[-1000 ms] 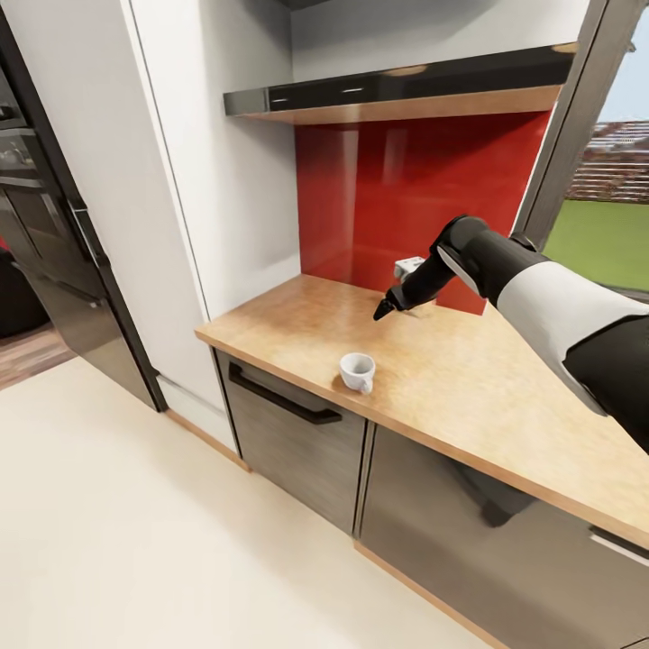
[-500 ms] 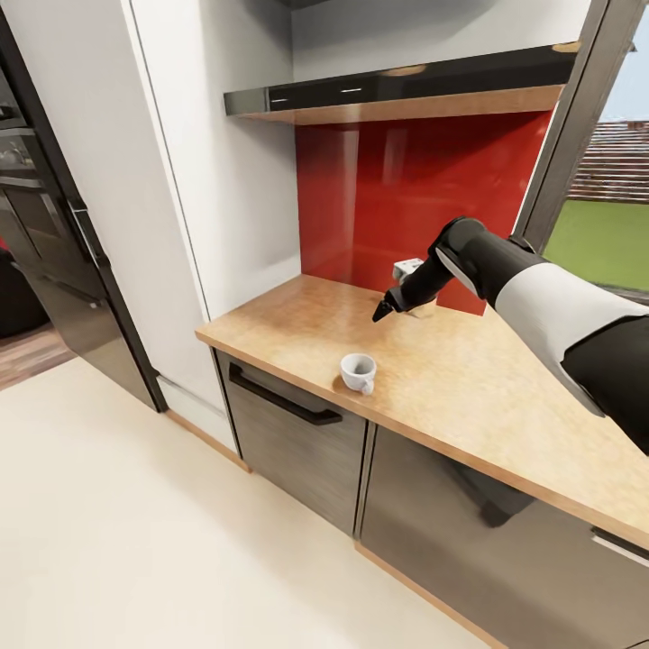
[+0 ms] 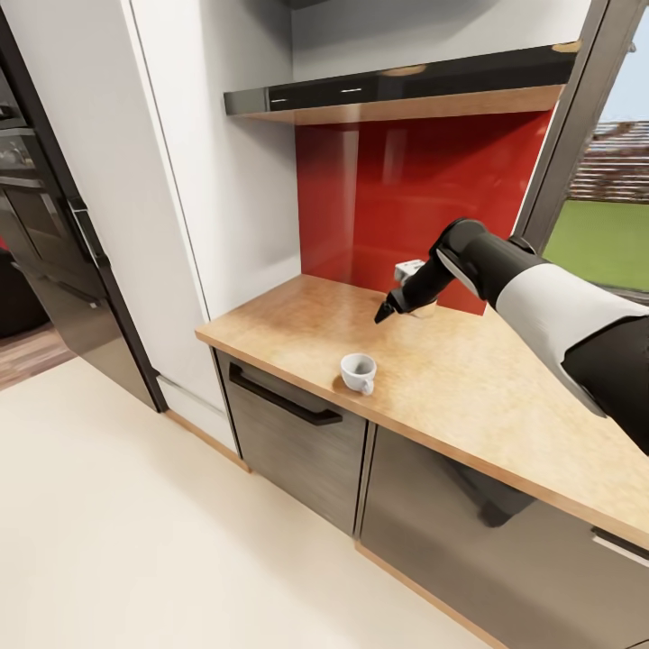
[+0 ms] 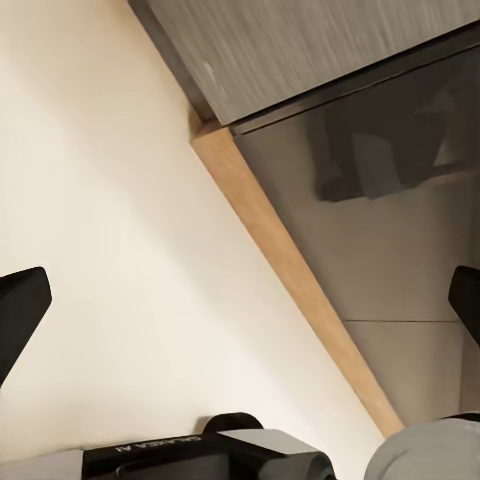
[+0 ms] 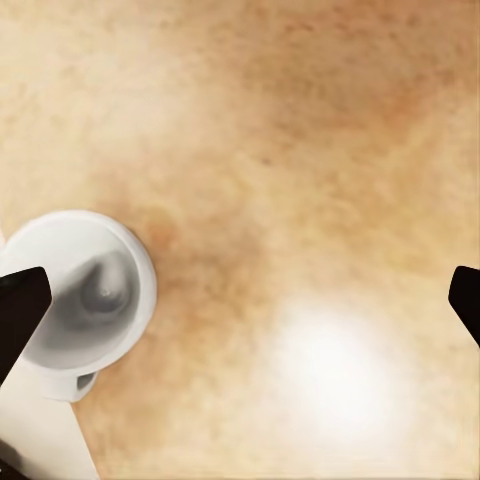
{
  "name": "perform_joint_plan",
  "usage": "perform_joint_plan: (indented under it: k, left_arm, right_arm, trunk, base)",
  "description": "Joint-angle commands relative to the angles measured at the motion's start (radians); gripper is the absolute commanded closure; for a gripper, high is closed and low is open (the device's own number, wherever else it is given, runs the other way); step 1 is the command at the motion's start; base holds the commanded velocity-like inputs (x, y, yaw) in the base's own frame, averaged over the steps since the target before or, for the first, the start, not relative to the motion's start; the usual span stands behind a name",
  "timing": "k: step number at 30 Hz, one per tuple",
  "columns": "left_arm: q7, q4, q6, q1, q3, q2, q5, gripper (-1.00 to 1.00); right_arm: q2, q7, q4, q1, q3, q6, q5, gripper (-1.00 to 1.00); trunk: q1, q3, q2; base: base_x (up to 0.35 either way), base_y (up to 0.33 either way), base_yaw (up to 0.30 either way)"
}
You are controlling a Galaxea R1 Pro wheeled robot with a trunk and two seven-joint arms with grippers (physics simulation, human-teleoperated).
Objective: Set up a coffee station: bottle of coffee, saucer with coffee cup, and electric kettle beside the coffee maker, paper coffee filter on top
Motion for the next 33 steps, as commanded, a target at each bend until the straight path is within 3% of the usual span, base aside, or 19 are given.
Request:
perform_joint_plan:
  k: [1,25,29,33]
  left_arm:
    - [-0.002,0.001,-0.009,-0.001,0.008,0.000,-0.009,-1.00]
    - [-0.002,0.001,-0.009,-0.001,0.009,0.000,-0.009,-1.00]
    - [-0.009,0.000,-0.009,-0.001,0.010,0.002,-0.008,-1.00]
    - [-0.014,0.000,-0.008,-0.001,0.025,0.022,-0.007,-1.00]
  right_arm:
    - [0.000,-0.001,-0.002,-0.001,0.013,0.005,-0.010,-1.00]
    - [0.002,-0.001,-0.002,0.014,0.022,0.005,-0.010,-1.00]
    - [0.003,-0.001,-0.003,0.015,0.022,0.005,-0.010,-1.00]
    - [0.004,0.000,-0.003,0.016,0.022,0.005,-0.010,-1.00]
  trunk:
    - [0.000,-0.001,-0.001]
    - [0.092,-0.076,-0.169]
    - [0.092,-0.076,-0.169]
    - [0.092,-0.076,-0.169]
  base:
    - [0.000,0.000,0.000]
    - [0.000,0.000,0.000]
    - [0.000,0.000,0.000]
    - [0.000,0.000,0.000]
